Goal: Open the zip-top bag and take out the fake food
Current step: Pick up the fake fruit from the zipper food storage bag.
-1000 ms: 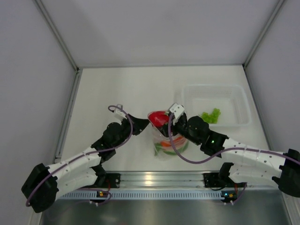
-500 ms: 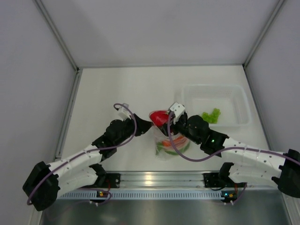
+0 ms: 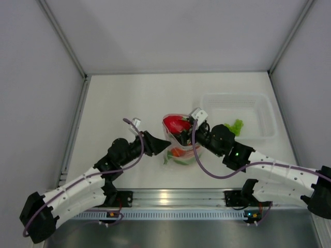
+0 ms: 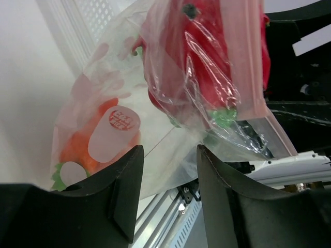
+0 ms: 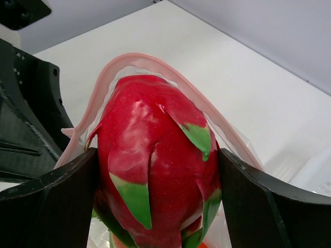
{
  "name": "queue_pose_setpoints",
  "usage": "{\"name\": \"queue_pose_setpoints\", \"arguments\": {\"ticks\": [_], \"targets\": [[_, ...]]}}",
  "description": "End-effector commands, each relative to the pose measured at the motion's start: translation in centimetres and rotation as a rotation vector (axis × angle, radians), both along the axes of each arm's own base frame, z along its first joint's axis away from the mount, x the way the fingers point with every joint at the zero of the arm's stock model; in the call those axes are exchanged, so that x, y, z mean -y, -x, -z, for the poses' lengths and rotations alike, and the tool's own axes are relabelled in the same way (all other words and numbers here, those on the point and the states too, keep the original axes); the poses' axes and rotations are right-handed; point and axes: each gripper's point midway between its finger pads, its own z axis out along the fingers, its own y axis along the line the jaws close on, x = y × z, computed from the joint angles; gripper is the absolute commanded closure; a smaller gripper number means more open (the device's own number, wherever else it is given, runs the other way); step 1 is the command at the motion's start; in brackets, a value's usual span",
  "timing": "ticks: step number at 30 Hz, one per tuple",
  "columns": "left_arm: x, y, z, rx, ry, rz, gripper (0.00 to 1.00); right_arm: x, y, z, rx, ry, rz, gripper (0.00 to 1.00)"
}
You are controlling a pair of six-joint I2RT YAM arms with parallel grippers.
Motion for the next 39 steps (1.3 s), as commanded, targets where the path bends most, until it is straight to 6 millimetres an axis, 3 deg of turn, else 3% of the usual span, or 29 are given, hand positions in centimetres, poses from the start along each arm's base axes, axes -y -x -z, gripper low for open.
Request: {"name": "queue_pose_setpoints", "arguments": {"ticks": [1, 7, 11, 14, 15, 21, 27, 29, 33, 35, 37, 39], "targets": [[-0.3, 0.9, -2.9, 0.097, 0.076, 0.019, 0.48, 0.3, -0.6, -7.3, 0.116, -0.177, 0.032, 1.0], [-1.7, -0.6, -3.1, 0.081, 0.019, -0.091, 0.47, 0.6, -1.1, -6.1, 0.117, -0.133, 0.063, 1.0], [-2.1, -1.4, -5.3, 0.101, 0.032, -0.143, 0.46, 0.6, -1.7, -5.6, 0.113, -0.109, 0.087, 1.0], [-3.3, -3.1, -5.8, 0.111, -0.017, -0.249, 0.45, 0.1, -1.7, -5.1, 0.113, -0.084, 0.079, 1.0], [-3.9, -3.7, -6.9, 0.123, -0.025, -0.293, 0.45, 0.1, -1.9, -4.6, 0.11, -0.067, 0.083, 1.0], [-2.7, -6.3, -8.7, 0.168, -0.124, -0.323, 0.45, -0.6, -1.7, -3.9, 0.111, -0.034, 0.078, 1.0], [-2.4, -8.4, -7.0, 0.128, -0.252, -0.371, 0.51, -1.0, -1.3, -4.3, 0.133, -0.01, 0.067, 1.0], [-2.6, -8.4, -5.9, 0.109, -0.3, -0.369, 0.51, -1.0, -1.3, -4.3, 0.135, -0.003, 0.066, 1.0], [-1.9, -8.1, -5.6, 0.123, -0.319, -0.318, 0.52, -1.0, -1.3, -4.2, 0.137, 0.004, 0.066, 1.0], [-1.6, -8.0, -5.4, 0.126, -0.327, -0.297, 0.62, -0.9, -1.4, -4.3, 0.136, 0.002, 0.072, 1.0], [-1.6, -8.0, -5.1, 0.121, -0.335, -0.296, 0.62, -0.9, -1.4, -4.2, 0.134, 0.0, 0.074, 1.0], [-1.7, -8.2, -4.6, 0.111, -0.342, -0.31, 0.72, -0.8, -1.3, -4.6, 0.139, -0.016, 0.076, 1.0]]}}
